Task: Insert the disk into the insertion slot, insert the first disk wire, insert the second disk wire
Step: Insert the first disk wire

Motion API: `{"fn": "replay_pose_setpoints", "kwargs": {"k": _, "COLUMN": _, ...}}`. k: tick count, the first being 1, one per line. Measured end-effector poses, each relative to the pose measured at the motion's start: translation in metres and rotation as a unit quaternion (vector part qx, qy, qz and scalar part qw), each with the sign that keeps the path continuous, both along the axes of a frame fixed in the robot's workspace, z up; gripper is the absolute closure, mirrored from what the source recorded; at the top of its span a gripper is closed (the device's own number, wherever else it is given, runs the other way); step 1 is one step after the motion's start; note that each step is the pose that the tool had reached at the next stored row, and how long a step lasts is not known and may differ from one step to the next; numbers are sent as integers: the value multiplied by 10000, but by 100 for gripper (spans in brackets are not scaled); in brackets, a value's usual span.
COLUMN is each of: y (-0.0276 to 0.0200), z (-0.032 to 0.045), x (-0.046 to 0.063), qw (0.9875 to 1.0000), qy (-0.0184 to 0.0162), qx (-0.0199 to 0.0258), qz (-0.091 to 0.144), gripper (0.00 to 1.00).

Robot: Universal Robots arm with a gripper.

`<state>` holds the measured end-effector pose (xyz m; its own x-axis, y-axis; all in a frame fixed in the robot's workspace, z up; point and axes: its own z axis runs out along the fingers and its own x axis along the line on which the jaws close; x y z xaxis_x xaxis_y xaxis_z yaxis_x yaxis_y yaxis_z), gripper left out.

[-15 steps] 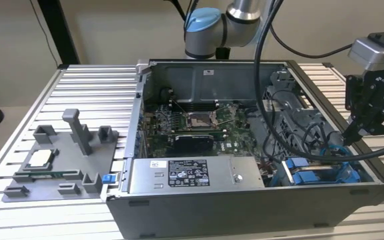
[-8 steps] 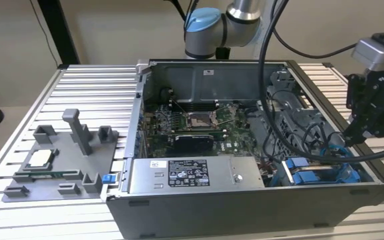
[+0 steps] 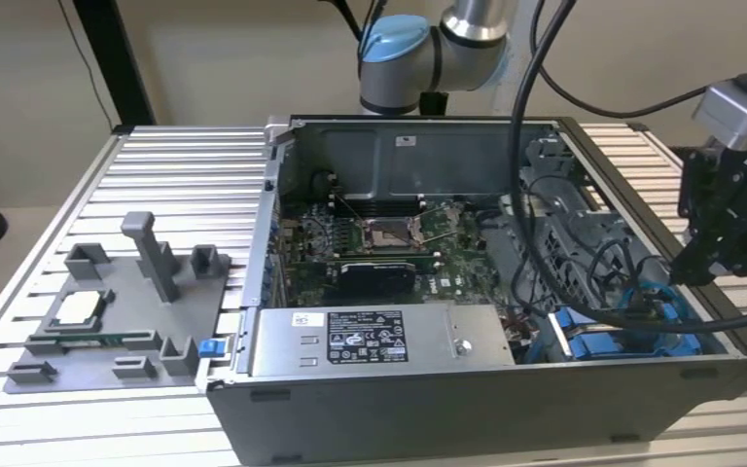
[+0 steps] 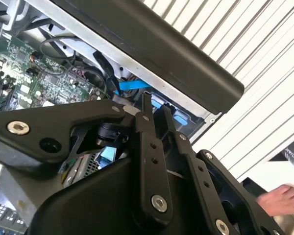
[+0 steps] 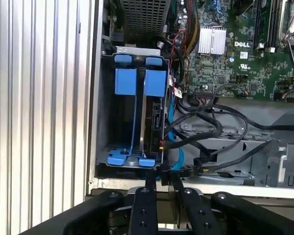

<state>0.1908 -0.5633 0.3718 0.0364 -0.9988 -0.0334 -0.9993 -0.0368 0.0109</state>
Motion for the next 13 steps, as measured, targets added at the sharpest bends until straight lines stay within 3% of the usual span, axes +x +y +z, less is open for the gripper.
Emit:
{"fn": "replay_pose_setpoints", "kwargs": {"k": 9, "y": -4, "z": -54, "x": 0, "qw": 9996, "qy": -2, "qx": 245, "qz": -120, "gripper": 0}}
{"fn": "replay_pose_setpoints", "kwargs": {"k": 13, "y": -3, "z": -54, "x": 0, "qw": 9995, "qy": -2, "qx": 282, "qz": -143, "gripper": 0}}
